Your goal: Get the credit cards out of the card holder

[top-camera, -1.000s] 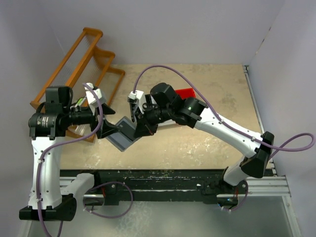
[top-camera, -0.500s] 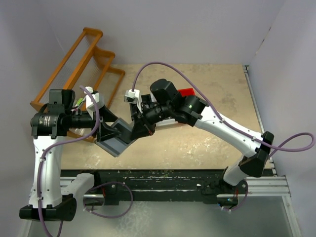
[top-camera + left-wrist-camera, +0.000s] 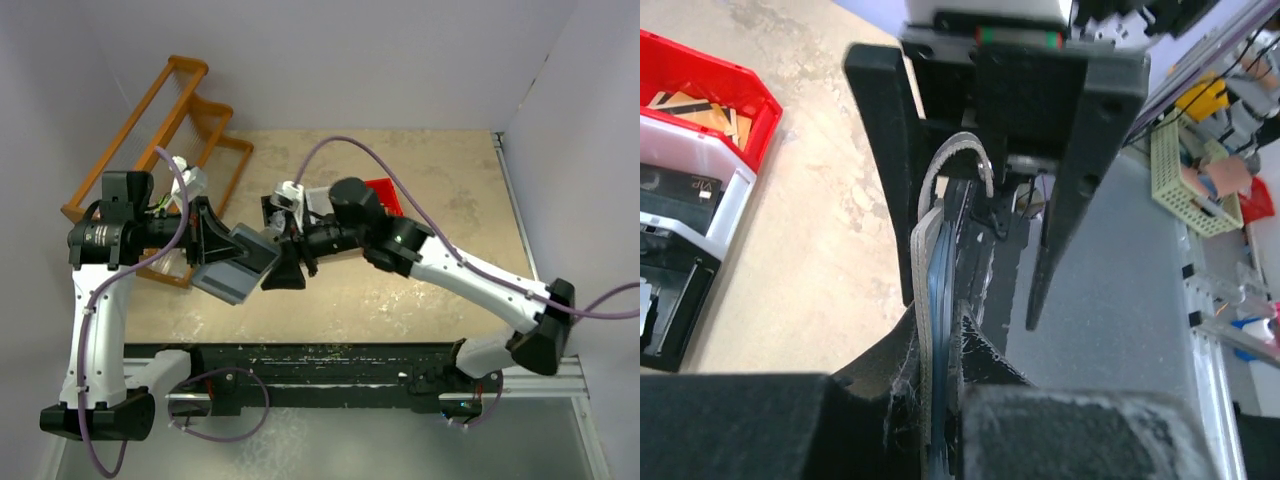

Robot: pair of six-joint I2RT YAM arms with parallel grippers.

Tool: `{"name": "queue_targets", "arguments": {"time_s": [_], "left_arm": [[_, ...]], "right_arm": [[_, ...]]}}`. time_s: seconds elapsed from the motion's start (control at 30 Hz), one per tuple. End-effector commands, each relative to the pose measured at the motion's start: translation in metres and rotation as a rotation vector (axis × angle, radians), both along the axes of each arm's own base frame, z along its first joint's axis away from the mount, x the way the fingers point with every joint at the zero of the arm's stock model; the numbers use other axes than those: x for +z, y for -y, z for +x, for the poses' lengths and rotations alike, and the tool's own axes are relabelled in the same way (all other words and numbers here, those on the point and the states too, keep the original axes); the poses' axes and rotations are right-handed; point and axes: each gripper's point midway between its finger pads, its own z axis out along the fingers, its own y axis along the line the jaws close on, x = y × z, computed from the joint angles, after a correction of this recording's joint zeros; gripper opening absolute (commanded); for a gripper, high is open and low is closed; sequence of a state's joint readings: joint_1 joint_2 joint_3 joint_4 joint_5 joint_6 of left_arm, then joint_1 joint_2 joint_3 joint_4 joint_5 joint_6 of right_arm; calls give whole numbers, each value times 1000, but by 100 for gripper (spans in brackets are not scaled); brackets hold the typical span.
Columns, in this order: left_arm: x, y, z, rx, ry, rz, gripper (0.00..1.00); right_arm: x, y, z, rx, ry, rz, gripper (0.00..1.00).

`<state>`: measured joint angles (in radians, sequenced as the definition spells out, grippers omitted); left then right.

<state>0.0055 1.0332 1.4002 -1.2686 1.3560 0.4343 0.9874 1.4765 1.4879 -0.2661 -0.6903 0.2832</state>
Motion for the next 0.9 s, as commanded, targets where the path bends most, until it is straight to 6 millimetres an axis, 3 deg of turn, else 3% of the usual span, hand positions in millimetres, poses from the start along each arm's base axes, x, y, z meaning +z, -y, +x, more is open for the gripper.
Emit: {"name": "queue_targets", "arguments": {"time_s": [0.0, 0.03, 0.13, 0.37, 0.47, 0.53, 0.57, 0.63, 0.67, 0.73, 0.8, 0.87], "left_arm": [[39, 6, 2, 6, -89, -108, 0], [46, 6, 6, 25, -61, -118, 0], [58, 7, 9, 94, -94, -154, 0], [71, 8, 8, 161, -143, -213, 0], [74, 8, 5, 160, -154, -225, 0], [75, 8, 3, 159, -154, -228, 0], [75, 9, 1, 157, -150, -227, 0], [71, 8, 0, 150, -151, -219, 0], [68, 8, 0, 149, -145, -210, 6], [58, 7, 0, 144, -132, -179, 32], [47, 6, 1, 127, -103, -134, 49], [36, 3, 2, 106, -56, -83, 57]], "right_arm": [[90, 15, 14, -231, 30, 513, 68], [104, 26, 16, -282, 10, 632, 70], [118, 56, 14, -344, -78, 894, 70], [121, 40, 11, -284, -155, 946, 68], [126, 32, 10, -257, -175, 963, 63], [128, 26, 7, -221, -193, 964, 45], [128, 22, 6, -204, -208, 957, 26], [126, 15, 4, -180, -217, 930, 3], [123, 13, 2, -168, -220, 908, 0], [116, 11, -9, -104, -225, 837, 0], [113, 10, -14, -48, -187, 744, 0], [83, 0, -13, -35, -181, 497, 0]]}}
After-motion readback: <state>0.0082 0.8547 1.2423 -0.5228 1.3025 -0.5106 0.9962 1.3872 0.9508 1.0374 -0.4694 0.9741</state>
